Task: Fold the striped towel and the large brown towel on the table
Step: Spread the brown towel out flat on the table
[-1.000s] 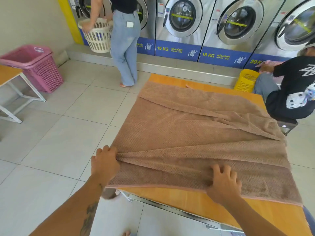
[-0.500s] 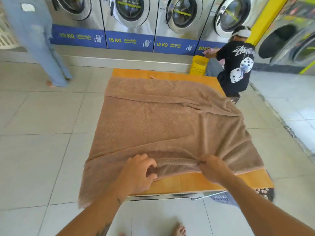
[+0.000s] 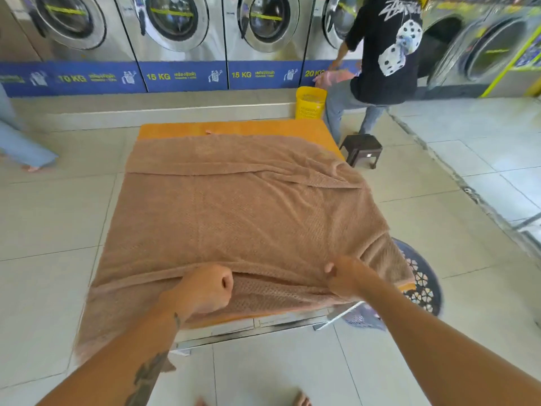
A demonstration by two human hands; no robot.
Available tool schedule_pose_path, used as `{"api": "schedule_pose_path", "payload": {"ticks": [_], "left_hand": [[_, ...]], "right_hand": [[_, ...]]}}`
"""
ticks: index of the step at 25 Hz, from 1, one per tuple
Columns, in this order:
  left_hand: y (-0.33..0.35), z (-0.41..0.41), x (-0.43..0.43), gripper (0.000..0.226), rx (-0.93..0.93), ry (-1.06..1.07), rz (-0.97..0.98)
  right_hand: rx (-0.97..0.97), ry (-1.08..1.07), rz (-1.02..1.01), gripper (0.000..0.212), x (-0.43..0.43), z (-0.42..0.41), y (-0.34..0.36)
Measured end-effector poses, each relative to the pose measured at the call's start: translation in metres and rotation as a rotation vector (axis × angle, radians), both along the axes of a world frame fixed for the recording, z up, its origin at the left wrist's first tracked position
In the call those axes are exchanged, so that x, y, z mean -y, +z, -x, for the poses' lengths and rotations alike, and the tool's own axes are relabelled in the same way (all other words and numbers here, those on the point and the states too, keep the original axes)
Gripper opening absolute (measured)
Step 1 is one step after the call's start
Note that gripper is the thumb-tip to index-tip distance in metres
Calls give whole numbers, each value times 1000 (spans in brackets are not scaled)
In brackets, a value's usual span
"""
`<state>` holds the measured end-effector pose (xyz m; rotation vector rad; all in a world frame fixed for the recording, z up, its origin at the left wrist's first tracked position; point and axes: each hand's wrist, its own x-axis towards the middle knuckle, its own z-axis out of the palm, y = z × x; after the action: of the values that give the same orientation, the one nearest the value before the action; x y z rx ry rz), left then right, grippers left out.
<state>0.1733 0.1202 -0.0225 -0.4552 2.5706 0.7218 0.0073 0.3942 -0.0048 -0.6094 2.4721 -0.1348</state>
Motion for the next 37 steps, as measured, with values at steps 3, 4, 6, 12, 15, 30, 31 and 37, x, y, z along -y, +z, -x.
{"api": "schedule_pose_path", "payload": {"ticks": [3,4,6,12,15,30,31,37], "left_hand": [[2,6,-17,14,-75,54,23],[0,5,-23,20,-85,64,50],[-8,-1,-36,23,-88,45,130],[5,-9,-39,19,-111,101,-28],[35,0,-6,20,-216,224,-94],[118,50,276,21,-397,184,-216],[117,60,286,21,-399,201,-231],[90,133,313,23,-346,313,-224]], "right_hand": [[-61,20,47,49,-1,5,-6],[-68,61,19,49,-1,1,-8],[-118,133,-18,41,-5,-6,-12],[-121,119,-3,23,8,1,3],[-81,99,144,30,56,2,24],[-3,-357,473,34,310,-3,85],[-20,-386,461,36,310,6,86],[-107,-396,359,35,319,101,68]]}}
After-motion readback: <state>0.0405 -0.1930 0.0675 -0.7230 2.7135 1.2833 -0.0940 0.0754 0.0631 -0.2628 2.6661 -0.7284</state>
